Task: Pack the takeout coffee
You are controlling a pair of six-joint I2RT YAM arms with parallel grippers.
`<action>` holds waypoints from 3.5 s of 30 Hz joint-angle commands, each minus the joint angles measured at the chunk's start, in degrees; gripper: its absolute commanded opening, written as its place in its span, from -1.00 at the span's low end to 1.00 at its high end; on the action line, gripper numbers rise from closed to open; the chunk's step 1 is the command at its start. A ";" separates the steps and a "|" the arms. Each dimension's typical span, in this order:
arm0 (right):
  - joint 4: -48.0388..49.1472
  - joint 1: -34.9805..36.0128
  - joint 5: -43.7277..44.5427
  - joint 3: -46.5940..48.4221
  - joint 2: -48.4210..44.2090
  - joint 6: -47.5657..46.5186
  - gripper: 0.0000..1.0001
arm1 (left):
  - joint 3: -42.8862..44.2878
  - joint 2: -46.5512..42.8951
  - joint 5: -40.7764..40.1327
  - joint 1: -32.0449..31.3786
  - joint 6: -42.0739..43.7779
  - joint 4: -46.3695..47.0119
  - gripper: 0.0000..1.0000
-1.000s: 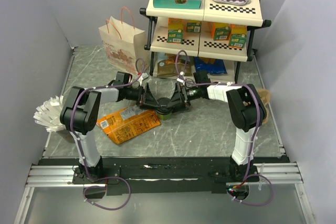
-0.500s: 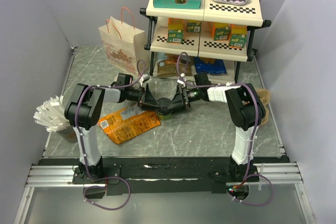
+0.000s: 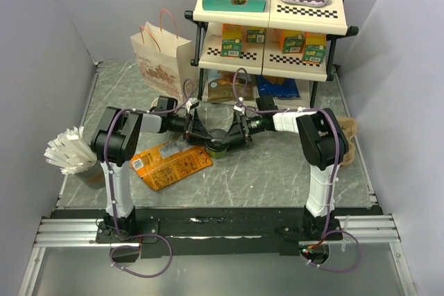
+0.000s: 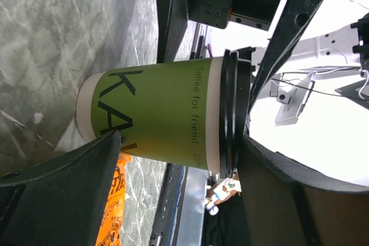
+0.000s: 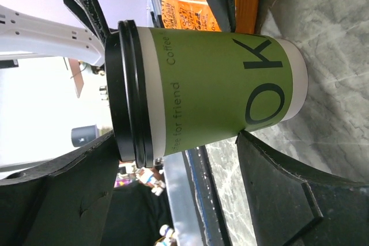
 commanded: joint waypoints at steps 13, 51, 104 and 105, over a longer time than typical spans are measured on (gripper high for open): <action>7.82 -0.46 5.42 -3.27 -3.04 -2.27 0.69 | 2.40 -2.09 -16.45 -2.03 10.56 -4.87 0.69; 9.96 0.07 7.34 9.21 6.35 9.71 0.65 | 7.86 -9.58 -10.20 -0.18 23.66 -29.05 0.99; 13.42 -0.37 -1.36 -0.11 -4.36 2.87 1.00 | 22.01 2.20 -10.38 -0.79 17.07 -23.25 0.93; 11.91 -0.20 -1.01 0.24 -4.63 0.50 0.99 | 22.18 2.37 -10.20 -0.79 17.07 -23.16 0.93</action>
